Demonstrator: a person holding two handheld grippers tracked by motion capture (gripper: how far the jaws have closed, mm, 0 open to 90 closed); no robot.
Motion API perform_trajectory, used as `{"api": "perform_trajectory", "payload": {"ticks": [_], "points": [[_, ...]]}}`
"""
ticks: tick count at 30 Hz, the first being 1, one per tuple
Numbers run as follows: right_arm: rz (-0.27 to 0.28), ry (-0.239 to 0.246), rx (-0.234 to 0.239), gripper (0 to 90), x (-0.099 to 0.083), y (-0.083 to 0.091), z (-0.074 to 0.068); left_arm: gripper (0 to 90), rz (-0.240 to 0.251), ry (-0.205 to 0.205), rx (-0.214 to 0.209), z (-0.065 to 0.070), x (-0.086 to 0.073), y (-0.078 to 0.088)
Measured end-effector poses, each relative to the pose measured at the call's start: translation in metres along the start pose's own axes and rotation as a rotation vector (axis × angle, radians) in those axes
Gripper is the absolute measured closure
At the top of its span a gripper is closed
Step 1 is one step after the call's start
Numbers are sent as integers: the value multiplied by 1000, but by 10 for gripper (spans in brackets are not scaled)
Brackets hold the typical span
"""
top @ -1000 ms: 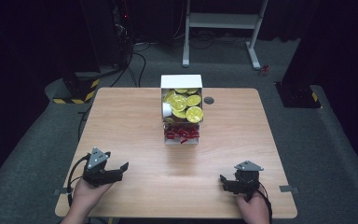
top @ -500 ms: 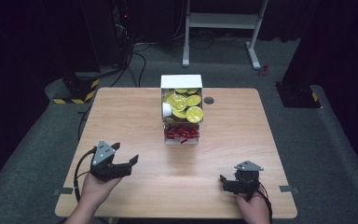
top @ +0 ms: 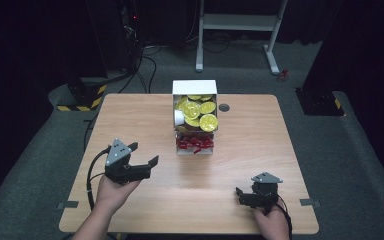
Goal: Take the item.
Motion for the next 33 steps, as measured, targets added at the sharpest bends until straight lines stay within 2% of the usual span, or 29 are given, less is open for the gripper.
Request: {"api": "perform_trajectory", "payload": {"ticks": [8,20,26,33], "points": [[0,0,1,78,0,0,0,149,15,-16,-6,8,23,-4],[0,1,3,78,0,0,0,150,8,-44,-22,18,50,-18],[0,3,3,78,0,0,0,150,17,-63,-29,23,58,-20],[0,7,8,78,-1,0,-1,153,31,-64,-33,27,68,-28]]}}
Point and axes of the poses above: each handheld gripper's, and its own axes: y roughly backward along the jaws, x roughly out of its top, z roughly to its right, the point moved 1 cm from there along -y, roughly forward along the jaws, and after that the axes turned 7 degrees about -z, right-handed, at the moved point
